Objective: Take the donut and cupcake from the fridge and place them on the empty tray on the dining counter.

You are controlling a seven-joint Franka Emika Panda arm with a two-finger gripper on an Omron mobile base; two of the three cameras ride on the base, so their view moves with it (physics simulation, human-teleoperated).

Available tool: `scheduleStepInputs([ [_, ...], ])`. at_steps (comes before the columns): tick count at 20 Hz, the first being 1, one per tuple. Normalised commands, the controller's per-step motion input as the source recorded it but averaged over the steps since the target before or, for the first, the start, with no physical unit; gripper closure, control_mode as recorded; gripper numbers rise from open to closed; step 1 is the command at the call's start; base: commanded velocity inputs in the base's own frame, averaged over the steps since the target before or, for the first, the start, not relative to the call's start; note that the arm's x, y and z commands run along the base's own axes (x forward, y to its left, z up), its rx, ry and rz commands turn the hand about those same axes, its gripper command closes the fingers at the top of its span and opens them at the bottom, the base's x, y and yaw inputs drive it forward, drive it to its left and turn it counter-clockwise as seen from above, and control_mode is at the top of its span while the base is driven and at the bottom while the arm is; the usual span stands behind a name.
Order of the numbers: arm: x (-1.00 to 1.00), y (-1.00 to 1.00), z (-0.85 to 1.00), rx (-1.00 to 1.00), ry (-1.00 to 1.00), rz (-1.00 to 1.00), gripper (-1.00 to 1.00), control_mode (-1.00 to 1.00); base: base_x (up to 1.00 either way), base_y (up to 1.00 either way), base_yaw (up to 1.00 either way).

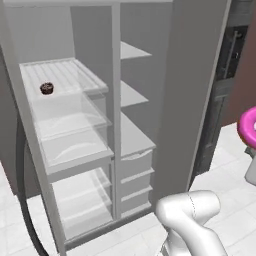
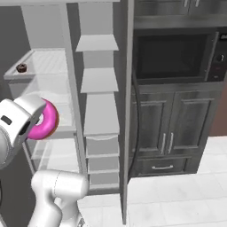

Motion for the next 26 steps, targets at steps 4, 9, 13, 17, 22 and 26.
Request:
scheduleStepInputs([
  [4,0.0,0.0,0.0,0.0,0.0,0.0,1.0,1.0,-0.56,0.14,-0.79],
  [9,0.0,0.0,0.0,0.0,0.0,0.0,1.0,1.0,-0.61,0.17,-0.78],
  [13,0.0,0.0,0.0,0.0,0.0,0.0,1.0,1.0,-0.56,0.19,-0.79],
  [17,0.0,0.0,0.0,0.0,0.0,0.0,1.0,1.0,-0.55,0.21,-0.79],
  [22,0.0,0.0,0.0,0.0,0.0,0.0,1.0,1.0,-0.4,0.15,-0.81],
  [26,0.0,0.0,0.0,0.0,0.0,0.0,1.0,1.0,0.02,0.06,-0.94],
])
